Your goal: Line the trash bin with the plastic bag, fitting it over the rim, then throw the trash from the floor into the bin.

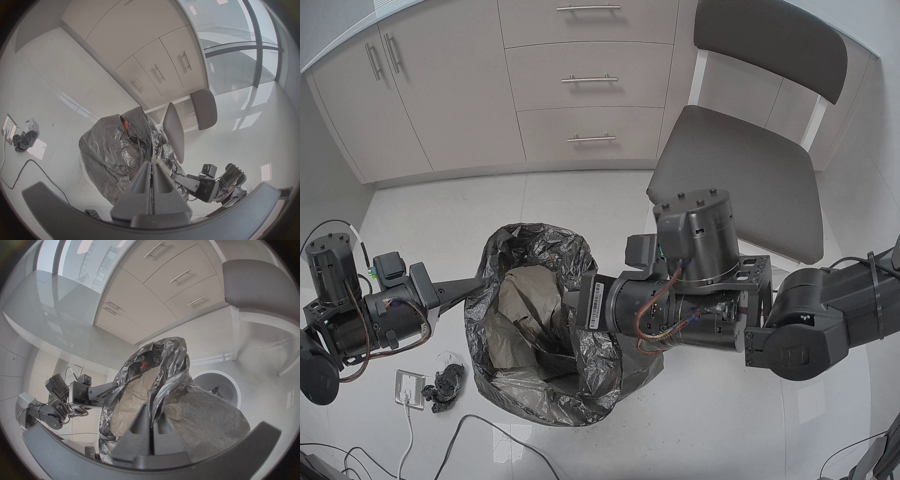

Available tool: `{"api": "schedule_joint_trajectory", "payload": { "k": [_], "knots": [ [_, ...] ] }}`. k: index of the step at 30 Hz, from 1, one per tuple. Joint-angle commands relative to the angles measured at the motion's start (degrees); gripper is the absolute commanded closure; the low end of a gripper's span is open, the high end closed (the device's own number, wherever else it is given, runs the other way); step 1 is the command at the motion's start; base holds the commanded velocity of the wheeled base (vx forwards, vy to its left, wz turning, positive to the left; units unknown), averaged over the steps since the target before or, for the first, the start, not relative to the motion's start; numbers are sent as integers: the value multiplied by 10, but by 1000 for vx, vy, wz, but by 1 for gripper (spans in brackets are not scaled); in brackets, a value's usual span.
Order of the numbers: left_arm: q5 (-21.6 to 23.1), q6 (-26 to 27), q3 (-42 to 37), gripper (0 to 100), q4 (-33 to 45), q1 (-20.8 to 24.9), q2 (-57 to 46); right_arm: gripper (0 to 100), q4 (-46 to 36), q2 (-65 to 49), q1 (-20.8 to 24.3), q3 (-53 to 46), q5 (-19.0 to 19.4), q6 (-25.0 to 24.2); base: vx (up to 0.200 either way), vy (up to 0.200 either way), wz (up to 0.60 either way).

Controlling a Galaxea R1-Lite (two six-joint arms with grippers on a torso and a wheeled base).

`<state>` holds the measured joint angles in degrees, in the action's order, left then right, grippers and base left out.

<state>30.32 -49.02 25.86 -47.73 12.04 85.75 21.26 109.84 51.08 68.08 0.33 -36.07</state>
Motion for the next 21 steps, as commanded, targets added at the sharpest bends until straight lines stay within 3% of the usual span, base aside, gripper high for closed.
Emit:
{"api": "schedule_joint_trajectory", "payload": {
  "k": [1,12,21],
  "knots": [
    [-1,1,3,100,-1,1,34,100,1,15,-13,-4,1,-3,0,0,0],
    [-3,-1,12,100,-72,3,115,100,67,73,-64,8,4,7,0,0,0],
    [-9,-1,48,100,-136,51,175,100,69,94,-91,36,3,25,0,0,0]
  ]
}}
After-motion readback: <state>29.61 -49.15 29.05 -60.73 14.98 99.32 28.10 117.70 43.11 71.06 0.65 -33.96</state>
